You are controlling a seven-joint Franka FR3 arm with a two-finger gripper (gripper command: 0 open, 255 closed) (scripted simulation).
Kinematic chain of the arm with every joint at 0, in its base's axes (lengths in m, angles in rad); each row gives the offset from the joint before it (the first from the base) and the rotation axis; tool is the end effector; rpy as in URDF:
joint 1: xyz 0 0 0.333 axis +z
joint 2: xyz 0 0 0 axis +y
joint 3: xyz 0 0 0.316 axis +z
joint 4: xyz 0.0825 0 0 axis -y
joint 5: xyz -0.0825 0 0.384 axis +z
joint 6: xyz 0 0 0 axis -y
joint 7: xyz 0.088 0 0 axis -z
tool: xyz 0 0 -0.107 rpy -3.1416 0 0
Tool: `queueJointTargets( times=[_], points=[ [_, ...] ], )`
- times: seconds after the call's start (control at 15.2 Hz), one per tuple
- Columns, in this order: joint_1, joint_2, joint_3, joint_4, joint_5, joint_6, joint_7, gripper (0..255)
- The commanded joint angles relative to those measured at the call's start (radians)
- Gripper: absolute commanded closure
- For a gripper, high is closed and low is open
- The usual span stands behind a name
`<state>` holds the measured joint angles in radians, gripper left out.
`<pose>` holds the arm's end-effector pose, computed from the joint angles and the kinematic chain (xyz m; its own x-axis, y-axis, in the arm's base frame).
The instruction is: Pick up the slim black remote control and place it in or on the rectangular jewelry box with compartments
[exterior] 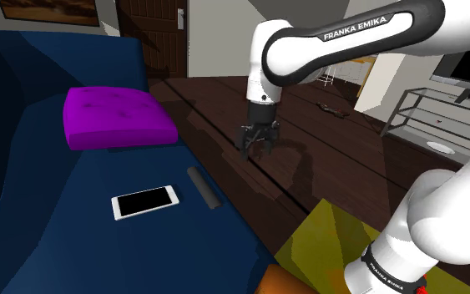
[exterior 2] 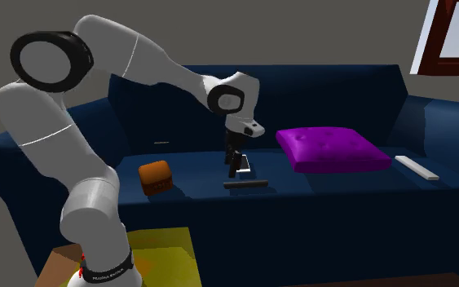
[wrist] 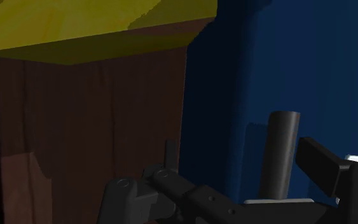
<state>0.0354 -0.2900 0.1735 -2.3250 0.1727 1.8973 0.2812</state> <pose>0.4298 0.1063 0.4416 0.9758 -0.1423 -0.1661 -0.1541 -0.9862 -0.0608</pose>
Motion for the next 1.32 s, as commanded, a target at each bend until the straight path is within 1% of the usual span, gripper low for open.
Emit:
queueJointTargets(
  times=[0.0, 0.33, 0.66, 0.73, 1.19, 1.25],
  points=[
    [0.007, 0.080, 0.016, 0.030, 0.017, 0.053, 0.025, 0],
    [0.023, 0.264, 0.041, 0.127, 0.044, 0.147, 0.076, 0],
    [0.043, 0.451, 0.057, 0.255, 0.058, 0.216, 0.124, 0],
    [0.045, 0.465, 0.058, 0.265, 0.059, 0.219, 0.127, 0],
    [0.059, 0.512, 0.065, 0.218, 0.062, 0.316, 0.127, 0],
    [0.059, 0.512, 0.065, 0.217, 0.062, 0.316, 0.127, 0]
  ],
)
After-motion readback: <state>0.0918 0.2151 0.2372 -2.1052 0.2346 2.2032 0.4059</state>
